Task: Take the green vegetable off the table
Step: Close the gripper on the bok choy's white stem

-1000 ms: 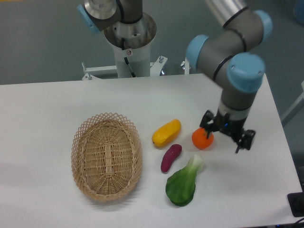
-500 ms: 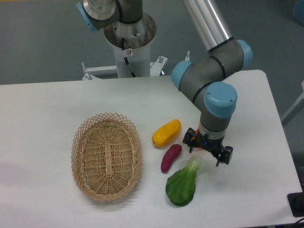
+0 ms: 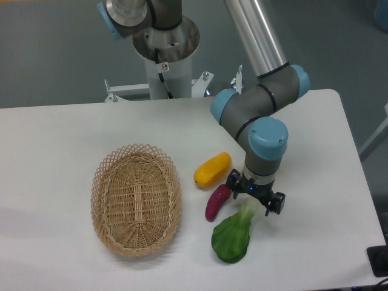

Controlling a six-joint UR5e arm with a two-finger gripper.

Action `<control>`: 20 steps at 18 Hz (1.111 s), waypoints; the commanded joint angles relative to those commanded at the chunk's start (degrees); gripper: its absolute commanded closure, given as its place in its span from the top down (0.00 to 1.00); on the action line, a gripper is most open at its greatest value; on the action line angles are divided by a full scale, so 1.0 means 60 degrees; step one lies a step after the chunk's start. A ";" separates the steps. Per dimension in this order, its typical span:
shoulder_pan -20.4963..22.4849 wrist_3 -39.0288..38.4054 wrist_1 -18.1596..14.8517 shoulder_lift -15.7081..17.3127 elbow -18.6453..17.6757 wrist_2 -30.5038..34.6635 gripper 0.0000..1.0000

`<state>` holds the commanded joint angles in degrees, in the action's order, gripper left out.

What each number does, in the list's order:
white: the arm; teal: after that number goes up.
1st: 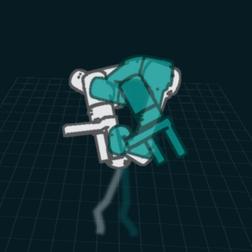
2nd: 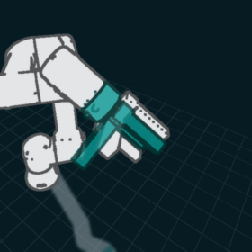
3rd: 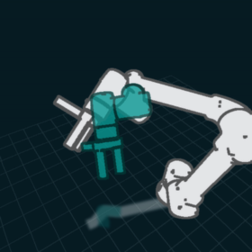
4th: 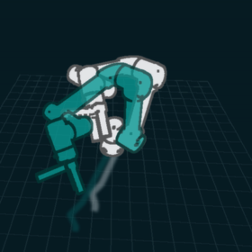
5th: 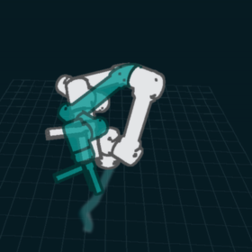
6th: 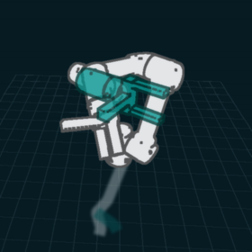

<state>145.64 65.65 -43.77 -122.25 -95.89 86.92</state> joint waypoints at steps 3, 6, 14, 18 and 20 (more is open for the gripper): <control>0.0000 -0.0015 0.0088 -0.0015 -0.0058 0.0000 1.00; 0.0000 0.0015 0.0264 -0.0015 -0.0103 0.0087 0.73; 0.0000 0.0088 0.0294 0.0014 0.0073 0.0176 0.36; 0.0014 0.0088 0.0338 0.0102 0.0102 0.0132 0.32; 0.0015 0.0117 0.0323 0.0190 0.0205 0.0103 0.32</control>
<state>145.72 66.36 -41.84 -121.12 -94.66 87.54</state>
